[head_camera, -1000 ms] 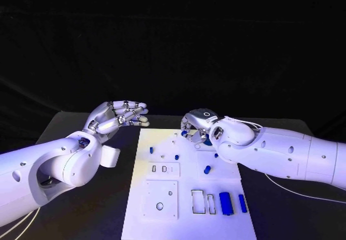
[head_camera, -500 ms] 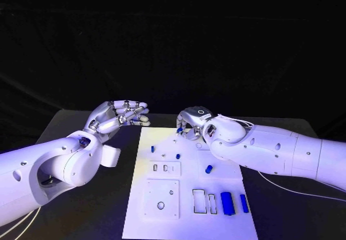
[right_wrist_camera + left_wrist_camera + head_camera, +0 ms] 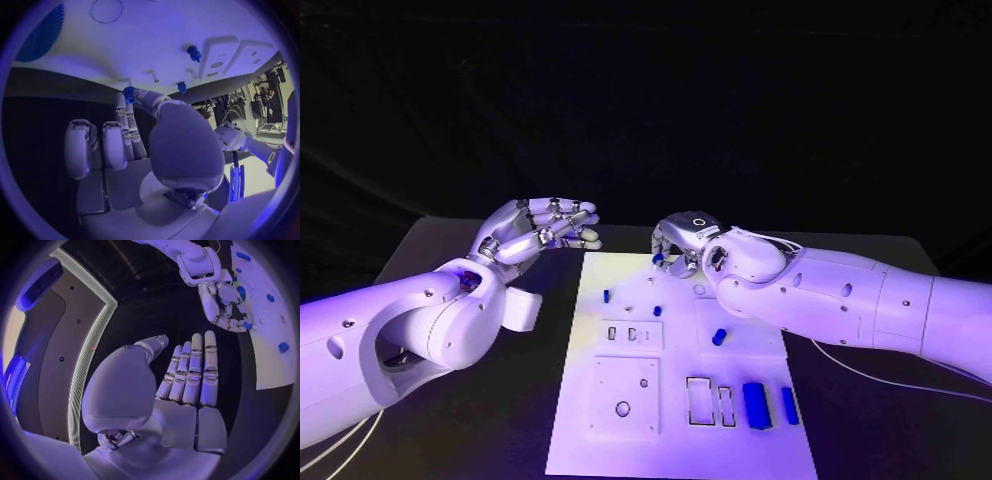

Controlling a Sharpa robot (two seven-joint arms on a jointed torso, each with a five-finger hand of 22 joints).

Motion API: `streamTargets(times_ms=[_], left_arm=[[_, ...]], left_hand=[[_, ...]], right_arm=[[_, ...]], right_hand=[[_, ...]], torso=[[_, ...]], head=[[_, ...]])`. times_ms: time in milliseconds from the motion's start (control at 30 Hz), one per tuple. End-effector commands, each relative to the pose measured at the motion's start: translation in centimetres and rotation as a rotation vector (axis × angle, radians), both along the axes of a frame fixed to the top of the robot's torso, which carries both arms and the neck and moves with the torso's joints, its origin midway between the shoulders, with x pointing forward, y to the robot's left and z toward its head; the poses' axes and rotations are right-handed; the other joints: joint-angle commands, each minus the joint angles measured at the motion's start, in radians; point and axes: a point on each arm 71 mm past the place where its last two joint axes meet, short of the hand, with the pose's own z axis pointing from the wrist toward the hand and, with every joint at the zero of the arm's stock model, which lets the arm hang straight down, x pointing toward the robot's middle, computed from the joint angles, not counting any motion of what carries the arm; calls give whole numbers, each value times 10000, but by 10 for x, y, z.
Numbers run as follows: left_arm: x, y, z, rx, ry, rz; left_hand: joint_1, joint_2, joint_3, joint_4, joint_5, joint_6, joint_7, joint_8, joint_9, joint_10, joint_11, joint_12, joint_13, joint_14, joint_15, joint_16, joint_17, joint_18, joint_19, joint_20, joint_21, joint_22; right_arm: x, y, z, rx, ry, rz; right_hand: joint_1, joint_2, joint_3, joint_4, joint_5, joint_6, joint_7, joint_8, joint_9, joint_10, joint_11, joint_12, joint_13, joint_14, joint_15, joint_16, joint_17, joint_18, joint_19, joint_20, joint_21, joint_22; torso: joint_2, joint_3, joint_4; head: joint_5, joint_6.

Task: Assemble the parts on the task board

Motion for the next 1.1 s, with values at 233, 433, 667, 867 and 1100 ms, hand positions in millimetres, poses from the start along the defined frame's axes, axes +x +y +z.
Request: streamTargets(times_ms=[233, 433, 667, 867, 1100], left_arm=[[-1, -4, 2, -119, -34, -268], [-1, -3, 2, -115, -36, -263], [-1, -3, 3, -115, -40, -265], [0, -3, 3, -112, -37, -263], [0, -2, 3, -100, -34, -239]], left_hand=[[-91, -26, -2, -10, -65, -78, 129, -56, -10, -22, 52, -66, 15, -35, 50, 0, 10, 94, -12, 58, 51, -10], [-91, -22, -2, -18, -64, -79, 129, -61, -9, -22, 53, -68, 18, -41, 51, -2, 28, 96, -17, 61, 52, -11], [-91, -22, -2, -18, -64, -79, 129, -61, -9, -22, 53, -68, 18, -41, 51, -2, 28, 96, -17, 61, 52, -11], [-91, -22, -2, -18, -64, -79, 129, -61, -9, -22, 53, -68, 18, -41, 51, -2, 28, 96, -17, 61, 52, -11], [-91, -22, -2, -18, -64, -79, 129, -61, -9, -22, 53, -68, 18, -41, 51, -2, 28, 96, -17, 61, 52, -11]], right_arm=[[1, 3, -5, -377, 409, 51], [0, 4, -7, -502, 557, 74], [0, 6, -8, -470, 542, 115], [-1, 8, -8, -420, 539, 185], [0, 7, -10, -307, 473, 120]], right_hand=[[-67, -73, 51, 40, 41, -34, 67, 17, 43, 20, 11, 9, 11, 426, -45, 17, -83, -94, -85, -11, -74, -13], [-85, -90, 46, 48, 40, -49, 73, 13, 51, 13, 16, 4, 11, 424, -41, 17, -84, -91, -97, -8, -86, -30], [-151, -171, 45, 79, 43, -200, 127, -55, 77, -51, 52, -31, 5, 402, -15, -18, -164, -66, -169, 10, -163, -138], [-168, -223, 59, 84, 46, -318, 175, -119, 87, -115, 86, -54, -2, 392, 13, -27, -194, -55, -202, 30, -199, -182], [-421, -610, -75, 224, 51, -1409, 477, -814, -85, -883, 370, -116, -174, 269, 246, -246, -623, 64, -553, 220, -604, -740]], torso=[[-4, -10, 5], [0, -10, -2], [4, -10, -7], [10, -9, 20], [12, -10, -4]], head=[[1, -22], [34, -39], [40, -37], [37, -35], [73, -32]])
